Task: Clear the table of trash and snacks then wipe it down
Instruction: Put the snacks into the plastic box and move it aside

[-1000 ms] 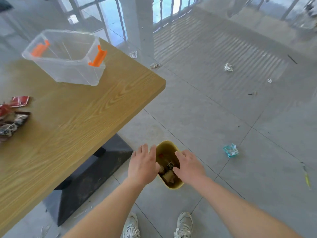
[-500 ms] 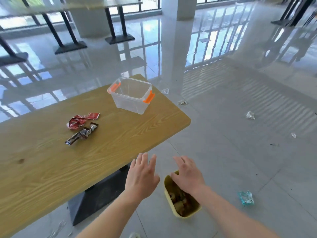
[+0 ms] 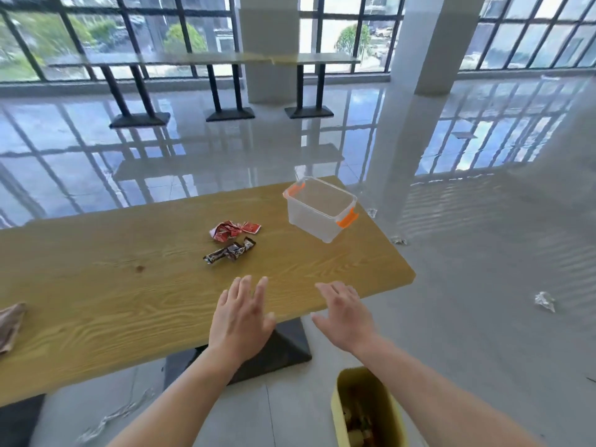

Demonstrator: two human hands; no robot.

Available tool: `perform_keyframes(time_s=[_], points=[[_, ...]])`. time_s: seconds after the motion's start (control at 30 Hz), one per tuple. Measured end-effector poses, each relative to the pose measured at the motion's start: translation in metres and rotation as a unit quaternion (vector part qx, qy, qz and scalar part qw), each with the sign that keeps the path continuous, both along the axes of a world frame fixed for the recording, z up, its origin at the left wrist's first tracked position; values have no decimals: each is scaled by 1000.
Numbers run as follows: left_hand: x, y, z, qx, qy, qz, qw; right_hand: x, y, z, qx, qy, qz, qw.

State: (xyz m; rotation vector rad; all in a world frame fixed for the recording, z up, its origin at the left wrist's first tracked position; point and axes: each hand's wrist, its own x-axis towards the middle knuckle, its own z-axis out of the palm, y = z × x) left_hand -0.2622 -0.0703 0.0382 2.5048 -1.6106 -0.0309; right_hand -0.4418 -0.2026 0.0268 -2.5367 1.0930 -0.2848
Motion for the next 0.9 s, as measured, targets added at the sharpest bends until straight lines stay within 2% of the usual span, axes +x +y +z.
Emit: perform_keyframes(time_s=[0.13, 0.37, 0.77, 0.9], points=[[19, 15, 7, -3, 3, 47, 999, 20, -6, 8, -17, -5, 27, 999], [78, 12, 8, -4, 17, 78, 997, 70, -28, 17, -6, 7, 13, 1000], [154, -81, 14, -15, 52, 15, 998, 131, -105, 35, 57, -22, -144, 988], [156, -138, 13, -9, 107, -3, 994, 132, -149, 32, 84, -46, -205, 974]])
